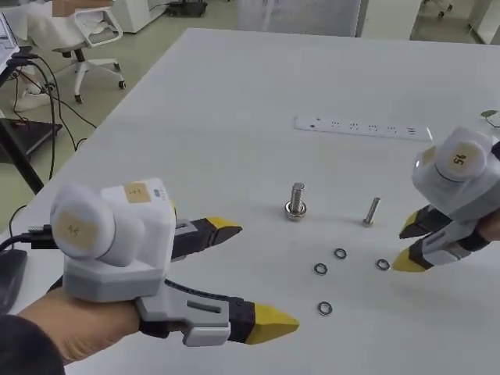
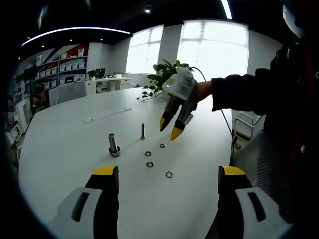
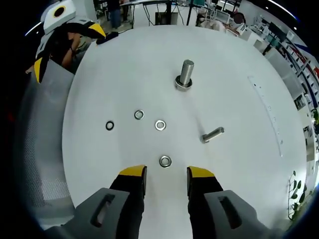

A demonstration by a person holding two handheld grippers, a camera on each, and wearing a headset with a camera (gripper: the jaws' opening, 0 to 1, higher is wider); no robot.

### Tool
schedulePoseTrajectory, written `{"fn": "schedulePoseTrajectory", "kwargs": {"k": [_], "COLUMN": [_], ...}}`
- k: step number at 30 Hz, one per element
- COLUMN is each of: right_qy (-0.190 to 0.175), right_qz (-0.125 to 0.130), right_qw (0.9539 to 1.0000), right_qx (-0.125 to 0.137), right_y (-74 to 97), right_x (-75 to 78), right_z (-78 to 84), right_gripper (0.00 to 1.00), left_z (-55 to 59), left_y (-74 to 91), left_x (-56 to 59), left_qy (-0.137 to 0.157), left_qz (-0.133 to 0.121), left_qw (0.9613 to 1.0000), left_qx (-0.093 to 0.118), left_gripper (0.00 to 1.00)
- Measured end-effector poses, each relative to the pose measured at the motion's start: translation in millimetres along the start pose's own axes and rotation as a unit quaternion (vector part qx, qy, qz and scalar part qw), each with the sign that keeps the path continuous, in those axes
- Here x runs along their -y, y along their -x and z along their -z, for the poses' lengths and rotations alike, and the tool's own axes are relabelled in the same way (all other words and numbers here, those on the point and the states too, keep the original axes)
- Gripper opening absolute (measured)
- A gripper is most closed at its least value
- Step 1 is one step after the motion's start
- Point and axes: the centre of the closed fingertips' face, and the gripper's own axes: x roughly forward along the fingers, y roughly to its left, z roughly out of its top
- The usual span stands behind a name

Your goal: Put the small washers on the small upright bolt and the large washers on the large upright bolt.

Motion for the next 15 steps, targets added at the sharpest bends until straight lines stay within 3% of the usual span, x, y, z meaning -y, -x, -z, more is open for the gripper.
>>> {"fn": "schedulePoseTrajectory", "kwargs": {"k": [15], "right_qy": [0.005], "right_qz": [-0.016], "right_qw": [0.9996], "right_qx": [-0.023], "right_y": [-23.2], "right_x": [-4.5], "right_z": [5.3], "right_gripper": [0.28], "left_z": [2.4], "left_y": [0.7], "left_x": [-1.8], "left_qy": [0.002], "left_qz": [-0.002], "left_qw": [1.0], "left_qx": [-0.003], "left_gripper": [0.82]}}
